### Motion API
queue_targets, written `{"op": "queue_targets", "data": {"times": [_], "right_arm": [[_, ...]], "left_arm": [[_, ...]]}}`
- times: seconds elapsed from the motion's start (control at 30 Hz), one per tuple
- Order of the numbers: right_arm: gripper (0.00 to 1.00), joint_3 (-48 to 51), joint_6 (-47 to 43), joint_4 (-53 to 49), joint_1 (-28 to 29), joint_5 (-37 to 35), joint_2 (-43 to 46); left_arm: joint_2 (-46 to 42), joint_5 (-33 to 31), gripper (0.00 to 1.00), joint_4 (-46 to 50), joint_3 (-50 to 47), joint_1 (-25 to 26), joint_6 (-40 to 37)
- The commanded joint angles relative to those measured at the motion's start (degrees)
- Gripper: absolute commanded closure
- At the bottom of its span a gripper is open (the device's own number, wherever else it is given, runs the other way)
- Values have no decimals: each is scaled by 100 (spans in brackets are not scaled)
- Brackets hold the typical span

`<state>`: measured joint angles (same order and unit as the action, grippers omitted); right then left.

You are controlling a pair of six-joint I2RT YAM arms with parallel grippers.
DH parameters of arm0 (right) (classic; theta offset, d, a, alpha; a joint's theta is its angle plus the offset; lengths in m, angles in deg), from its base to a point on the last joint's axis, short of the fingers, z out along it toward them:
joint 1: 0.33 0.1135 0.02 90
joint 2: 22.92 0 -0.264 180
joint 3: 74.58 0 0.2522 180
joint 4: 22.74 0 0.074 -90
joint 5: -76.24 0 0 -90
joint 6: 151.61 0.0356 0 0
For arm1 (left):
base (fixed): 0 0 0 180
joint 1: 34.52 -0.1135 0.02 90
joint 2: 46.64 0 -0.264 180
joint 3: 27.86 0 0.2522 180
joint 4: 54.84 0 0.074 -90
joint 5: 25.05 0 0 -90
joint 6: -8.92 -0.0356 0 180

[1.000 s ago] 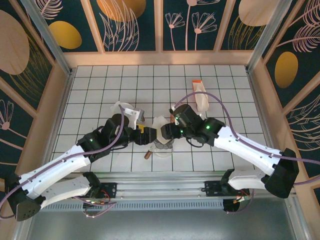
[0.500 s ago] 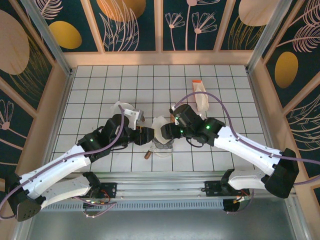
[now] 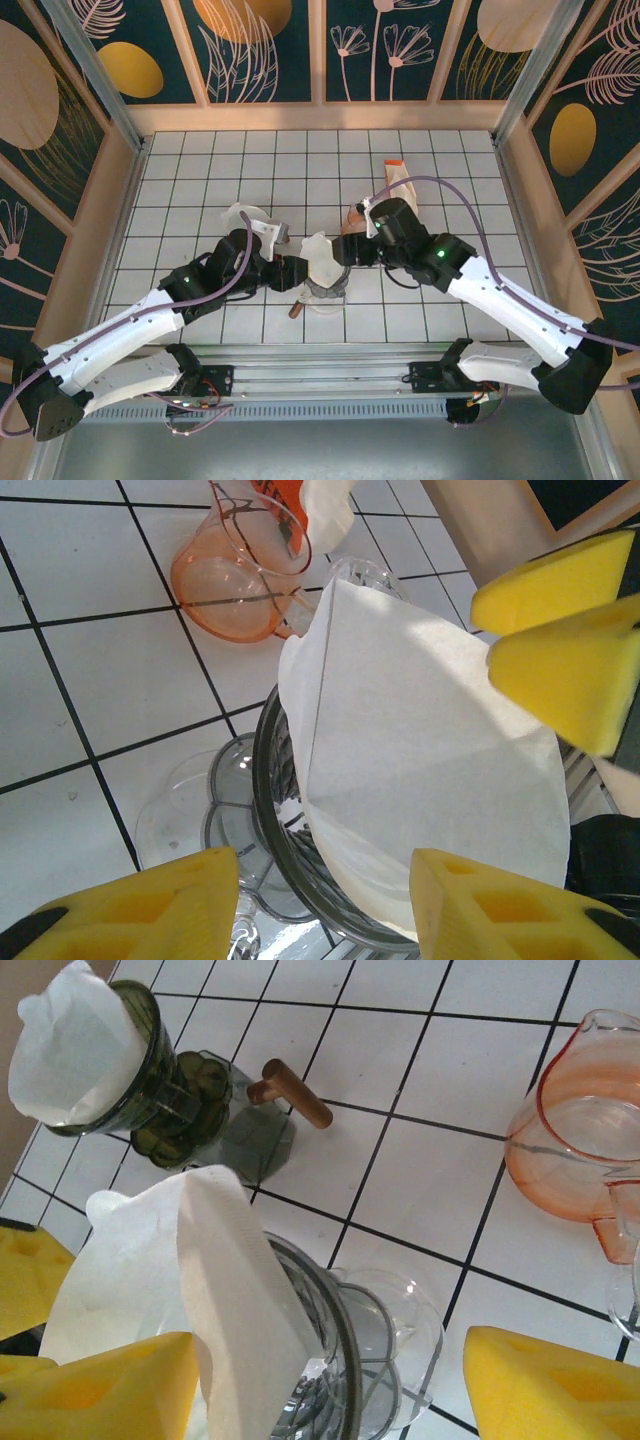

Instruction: Place the coffee filter in the dripper

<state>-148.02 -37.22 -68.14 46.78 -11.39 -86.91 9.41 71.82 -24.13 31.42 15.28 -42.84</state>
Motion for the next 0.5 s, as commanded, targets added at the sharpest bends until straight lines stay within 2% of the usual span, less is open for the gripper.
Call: {"op": "queue_targets", "data": {"times": [0.0,0.3,0.47], "right_arm": [[32,144,-39,106,-44,289,92],[43,478,47,284,-62,265,131],[46,759,167,434,-79,237,209]], "left_arm": [[45,-21,50,10,-48,-32,1],[125,-17,50,-82,-120,-36,8],[127,-31,50,-172,-259,-33,48]]}}
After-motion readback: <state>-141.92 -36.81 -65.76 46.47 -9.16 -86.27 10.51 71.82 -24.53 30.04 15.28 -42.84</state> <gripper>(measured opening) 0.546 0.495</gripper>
